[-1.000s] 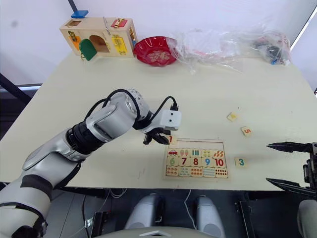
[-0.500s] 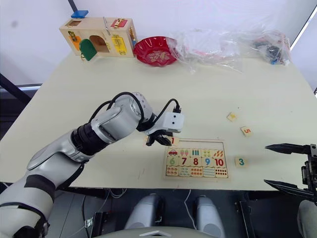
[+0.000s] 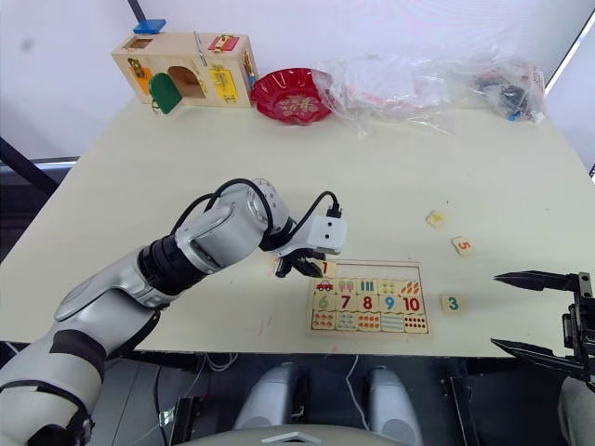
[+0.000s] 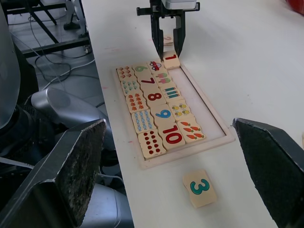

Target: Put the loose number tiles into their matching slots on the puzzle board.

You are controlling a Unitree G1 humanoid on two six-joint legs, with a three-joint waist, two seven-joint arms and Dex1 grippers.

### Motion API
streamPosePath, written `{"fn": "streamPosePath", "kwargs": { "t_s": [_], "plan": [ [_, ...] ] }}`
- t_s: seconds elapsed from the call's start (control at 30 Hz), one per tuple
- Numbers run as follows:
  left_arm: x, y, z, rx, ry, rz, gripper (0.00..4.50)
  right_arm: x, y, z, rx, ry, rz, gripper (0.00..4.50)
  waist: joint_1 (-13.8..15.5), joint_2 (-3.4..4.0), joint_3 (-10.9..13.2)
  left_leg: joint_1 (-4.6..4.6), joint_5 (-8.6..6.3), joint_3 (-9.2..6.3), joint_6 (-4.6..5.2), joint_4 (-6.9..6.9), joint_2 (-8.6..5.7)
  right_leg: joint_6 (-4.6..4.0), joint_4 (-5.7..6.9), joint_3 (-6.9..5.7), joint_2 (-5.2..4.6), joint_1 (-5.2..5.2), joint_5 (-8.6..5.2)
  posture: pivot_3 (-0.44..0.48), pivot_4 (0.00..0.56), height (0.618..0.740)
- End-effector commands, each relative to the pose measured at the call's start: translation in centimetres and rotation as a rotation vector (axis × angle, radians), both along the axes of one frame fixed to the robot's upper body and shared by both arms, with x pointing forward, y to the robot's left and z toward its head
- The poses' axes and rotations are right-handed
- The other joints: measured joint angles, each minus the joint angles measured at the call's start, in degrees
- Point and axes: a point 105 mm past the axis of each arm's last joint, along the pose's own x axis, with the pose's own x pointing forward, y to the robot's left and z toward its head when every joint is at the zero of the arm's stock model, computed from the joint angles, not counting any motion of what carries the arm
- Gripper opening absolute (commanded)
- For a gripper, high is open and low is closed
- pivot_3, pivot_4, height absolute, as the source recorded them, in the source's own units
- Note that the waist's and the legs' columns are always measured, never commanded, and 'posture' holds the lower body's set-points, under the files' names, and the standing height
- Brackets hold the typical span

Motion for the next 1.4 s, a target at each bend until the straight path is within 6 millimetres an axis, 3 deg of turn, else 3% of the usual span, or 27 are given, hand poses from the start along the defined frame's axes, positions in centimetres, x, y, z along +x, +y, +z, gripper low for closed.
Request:
{"fn": "streamPosePath", "kwargs": {
  "t_s": [0.03,1.0,1.13,1.17,1.4],
  "plan": [
    [0.0,-0.3,0.2,0.002,-0.014,-0.013,0.97,-0.2,0.1,1.0,-0.007,-0.044,0.000,4.50,0.00,0.00,0.00,0.00,0.00,0.00,0.00,0.00,0.00,0.00,0.00,0.00,0.00,0.00,0.00,0.000,0.150,0.740],
    [0.1,-0.2,0.0,0.012,-0.028,-0.011,0.97,-0.1,0.5,1.0,0.001,-0.047,-0.005,4.50,0.00,0.00,0.00,0.00,0.00,-0.01,0.00,0.00,0.00,0.00,0.00,0.00,0.00,0.00,0.00,0.000,0.150,0.740],
    [0.2,-0.4,0.5,-0.018,-0.036,0.000,2.95,-0.1,0.5,1.0,0.002,-0.047,-0.006,4.50,0.00,0.00,0.00,0.00,0.00,-0.01,0.00,0.00,0.00,0.00,0.00,0.00,0.00,0.00,0.00,0.000,0.150,0.740],
    [0.3,-0.2,1.0,-0.029,-0.030,0.012,3.16,-0.1,0.5,1.0,0.003,-0.048,-0.007,4.50,0.00,0.00,0.00,0.00,0.00,-0.01,0.00,0.00,0.00,0.00,0.00,0.00,0.00,0.00,0.00,0.000,0.150,0.740],
    [-0.5,0.5,4.7,-0.137,0.069,0.014,3.16,0.0,0.5,0.9,0.006,-0.057,-0.009,4.50,-0.04,0.00,0.00,0.01,0.00,-0.02,0.00,0.00,0.00,0.00,0.03,-0.01,0.00,-0.01,0.00,0.000,0.150,0.740]
  ]
}}
